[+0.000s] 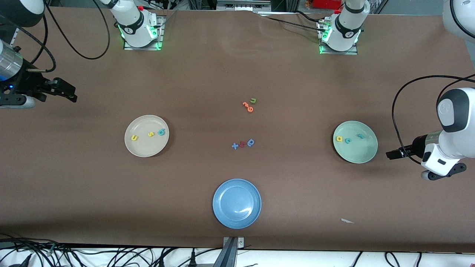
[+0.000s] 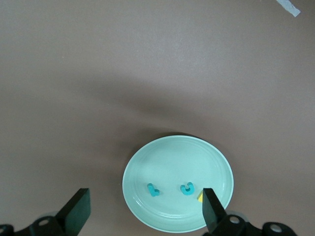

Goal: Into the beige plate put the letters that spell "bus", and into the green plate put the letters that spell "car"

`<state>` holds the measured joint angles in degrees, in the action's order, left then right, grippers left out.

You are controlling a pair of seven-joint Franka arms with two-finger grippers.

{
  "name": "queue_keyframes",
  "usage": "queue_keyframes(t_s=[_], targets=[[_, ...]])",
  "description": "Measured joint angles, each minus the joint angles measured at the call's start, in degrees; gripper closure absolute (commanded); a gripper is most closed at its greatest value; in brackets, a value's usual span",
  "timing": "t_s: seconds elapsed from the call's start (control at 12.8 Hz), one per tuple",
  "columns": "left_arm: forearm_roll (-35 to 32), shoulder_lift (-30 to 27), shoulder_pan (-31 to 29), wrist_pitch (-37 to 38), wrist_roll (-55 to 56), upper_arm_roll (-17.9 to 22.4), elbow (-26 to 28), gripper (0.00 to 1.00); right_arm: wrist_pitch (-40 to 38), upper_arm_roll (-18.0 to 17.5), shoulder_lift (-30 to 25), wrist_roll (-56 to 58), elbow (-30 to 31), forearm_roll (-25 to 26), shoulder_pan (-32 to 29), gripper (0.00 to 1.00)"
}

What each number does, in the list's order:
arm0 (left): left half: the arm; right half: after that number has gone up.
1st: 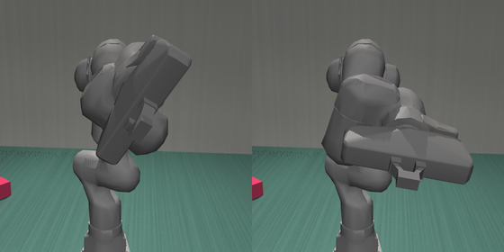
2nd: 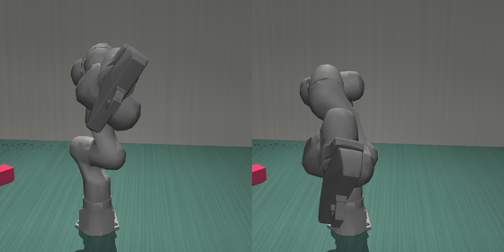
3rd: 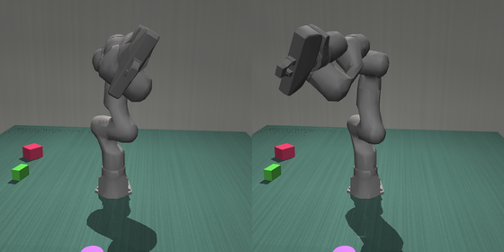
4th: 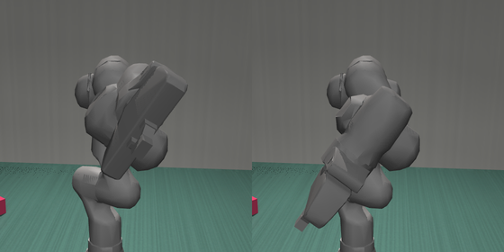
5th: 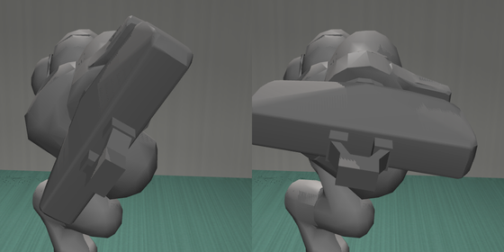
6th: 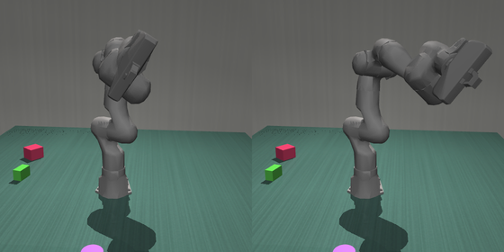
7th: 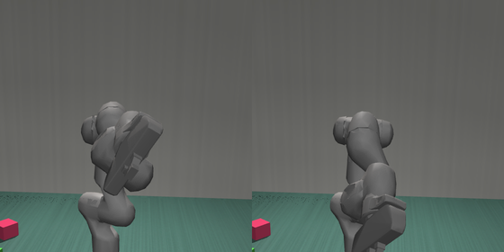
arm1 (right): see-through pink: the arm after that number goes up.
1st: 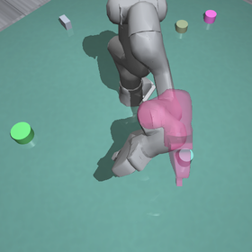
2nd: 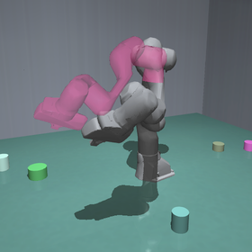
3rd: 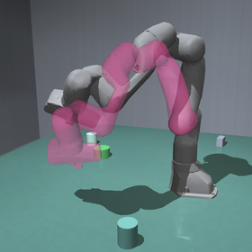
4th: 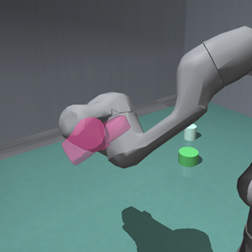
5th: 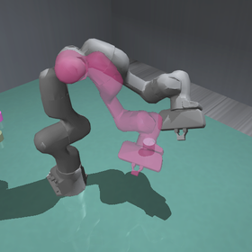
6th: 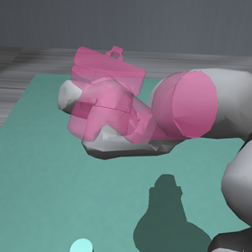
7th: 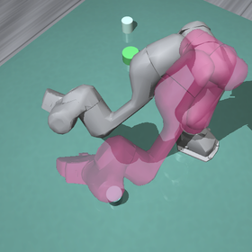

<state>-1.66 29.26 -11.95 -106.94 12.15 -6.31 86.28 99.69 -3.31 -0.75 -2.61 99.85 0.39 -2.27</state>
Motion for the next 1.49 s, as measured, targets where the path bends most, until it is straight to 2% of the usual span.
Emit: queue_keyframes(t_s=[0.47, 0.86, 1.49], targets=[[0.0, 0.03, -0.01, -0.15, 0.1, 0.0, -0.13, 0.0, 0.79, 2.45, 0.07, -0.48, 0.02, 0.01, 0.38, 0.0], [0.0, -0.29, -0.06, -0.07, 0.13, 0.05, -4.18, 0.0, 0.84, 2.69, 0.08, -0.85, 0.01, -0.01, 0.53, 0.0], [0.0, -10.61, -0.06, 11.93, 0.07, -0.18, -5.17, 0.0, 0.82, 3.12, 0.39, -1.11, 0.02, -0.04, 1.63, 0.0]])
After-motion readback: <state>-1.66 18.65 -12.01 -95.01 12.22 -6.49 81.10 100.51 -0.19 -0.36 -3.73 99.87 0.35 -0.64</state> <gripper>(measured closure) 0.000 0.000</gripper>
